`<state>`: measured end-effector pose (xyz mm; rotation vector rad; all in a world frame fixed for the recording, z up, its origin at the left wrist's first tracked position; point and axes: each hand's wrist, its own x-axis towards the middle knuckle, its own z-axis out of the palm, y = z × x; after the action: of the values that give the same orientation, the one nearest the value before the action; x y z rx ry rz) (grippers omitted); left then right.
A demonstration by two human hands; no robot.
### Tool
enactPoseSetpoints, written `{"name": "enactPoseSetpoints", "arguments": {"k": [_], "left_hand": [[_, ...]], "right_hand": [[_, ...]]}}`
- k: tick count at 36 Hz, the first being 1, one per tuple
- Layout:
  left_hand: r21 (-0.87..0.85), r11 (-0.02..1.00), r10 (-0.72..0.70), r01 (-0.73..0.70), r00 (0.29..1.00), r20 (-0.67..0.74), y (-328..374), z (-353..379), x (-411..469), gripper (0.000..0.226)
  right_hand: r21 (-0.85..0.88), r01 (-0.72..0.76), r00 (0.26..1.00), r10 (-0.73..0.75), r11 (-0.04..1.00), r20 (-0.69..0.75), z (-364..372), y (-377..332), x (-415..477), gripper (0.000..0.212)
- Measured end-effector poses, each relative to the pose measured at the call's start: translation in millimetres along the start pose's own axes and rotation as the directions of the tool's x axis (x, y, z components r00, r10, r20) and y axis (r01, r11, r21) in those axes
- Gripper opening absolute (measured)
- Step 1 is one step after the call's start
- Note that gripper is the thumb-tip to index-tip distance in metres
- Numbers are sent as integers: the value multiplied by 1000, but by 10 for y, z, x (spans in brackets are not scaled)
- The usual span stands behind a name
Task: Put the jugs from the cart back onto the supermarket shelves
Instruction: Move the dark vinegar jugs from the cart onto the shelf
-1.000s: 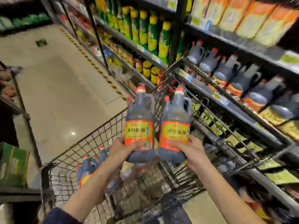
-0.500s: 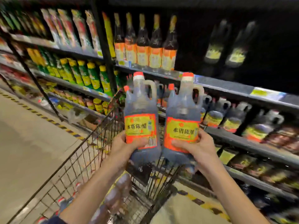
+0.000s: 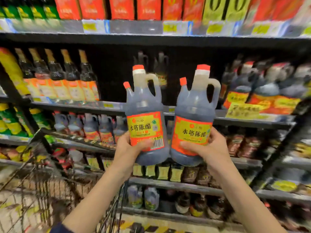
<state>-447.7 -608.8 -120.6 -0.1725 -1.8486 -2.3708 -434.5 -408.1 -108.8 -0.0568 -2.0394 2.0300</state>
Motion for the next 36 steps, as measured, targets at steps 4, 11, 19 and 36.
{"name": "enactPoseSetpoints", "arguments": {"k": [4, 11, 19, 36], "left_hand": [[-2, 1000, 21, -21, 998, 63, -96, 397, 155, 56], [-49, 999, 7, 1, 988, 155, -163, 898, 393, 59], [-133, 991, -4, 28, 983, 181, -188, 1334, 752, 60], [80, 970, 187, -230, 914, 361, -288, 1631, 1904, 55]], "right_hand": [[-31, 32, 996, -35, 999, -86, -395, -32, 71, 89], [-57, 75, 978, -84, 996, -192, -872, -35, 140, 80], [-50, 77, 941, -89, 996, -325, -1121, -73, 271, 90], [6, 91, 877, -78, 996, -475, -1115, -47, 1097, 73]]}}
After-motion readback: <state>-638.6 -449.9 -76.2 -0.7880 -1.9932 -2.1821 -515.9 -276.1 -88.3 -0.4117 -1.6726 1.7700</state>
